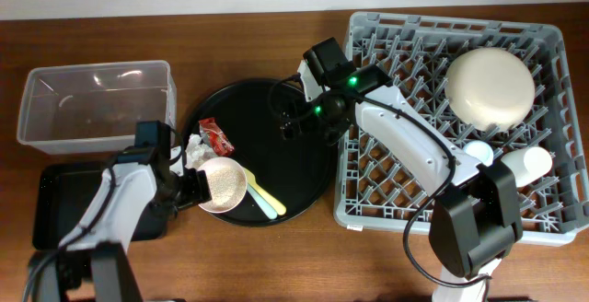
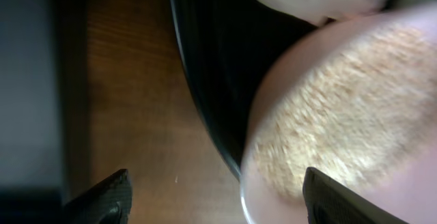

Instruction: Sort waste into correct bins and load items into the dishwasher rack

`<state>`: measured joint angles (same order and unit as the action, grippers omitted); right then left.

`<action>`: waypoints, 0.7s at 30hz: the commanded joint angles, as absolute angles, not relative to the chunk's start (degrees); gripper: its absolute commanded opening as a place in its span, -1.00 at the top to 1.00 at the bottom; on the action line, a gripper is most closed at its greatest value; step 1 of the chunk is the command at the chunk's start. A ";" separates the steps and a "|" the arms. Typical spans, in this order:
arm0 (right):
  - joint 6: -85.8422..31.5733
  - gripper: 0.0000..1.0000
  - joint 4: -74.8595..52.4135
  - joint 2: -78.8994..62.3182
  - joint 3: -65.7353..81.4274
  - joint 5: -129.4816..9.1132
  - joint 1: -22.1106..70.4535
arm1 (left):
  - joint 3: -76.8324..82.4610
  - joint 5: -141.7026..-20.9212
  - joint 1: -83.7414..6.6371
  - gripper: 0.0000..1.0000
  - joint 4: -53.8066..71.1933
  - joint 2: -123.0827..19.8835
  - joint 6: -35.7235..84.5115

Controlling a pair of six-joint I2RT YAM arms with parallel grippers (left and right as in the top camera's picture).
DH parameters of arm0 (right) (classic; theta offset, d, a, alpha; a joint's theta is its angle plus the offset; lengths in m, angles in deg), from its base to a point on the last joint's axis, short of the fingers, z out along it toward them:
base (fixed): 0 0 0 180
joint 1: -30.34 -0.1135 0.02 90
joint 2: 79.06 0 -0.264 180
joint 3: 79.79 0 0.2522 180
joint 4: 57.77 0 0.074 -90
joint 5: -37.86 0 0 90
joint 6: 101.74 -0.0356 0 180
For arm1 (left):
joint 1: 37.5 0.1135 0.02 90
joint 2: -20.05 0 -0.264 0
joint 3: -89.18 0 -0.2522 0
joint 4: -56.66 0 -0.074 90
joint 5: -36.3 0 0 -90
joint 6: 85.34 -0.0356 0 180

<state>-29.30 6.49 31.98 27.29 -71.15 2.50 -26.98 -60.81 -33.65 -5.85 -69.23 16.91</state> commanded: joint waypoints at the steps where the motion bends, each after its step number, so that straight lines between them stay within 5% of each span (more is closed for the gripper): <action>1: -28.64 -0.96 6.56 31.17 26.81 -71.80 2.24 | -27.52 -61.84 -33.71 -0.26 -5.28 -72.27 17.21; 15: -28.53 -0.96 6.56 31.17 26.81 -70.56 2.24 | -24.14 -66.36 -33.71 0.00 -5.77 -72.09 13.94; 21: -28.53 -0.96 6.56 31.17 26.81 -69.48 2.24 | -24.14 -66.38 -33.78 0.42 -4.78 -72.09 13.50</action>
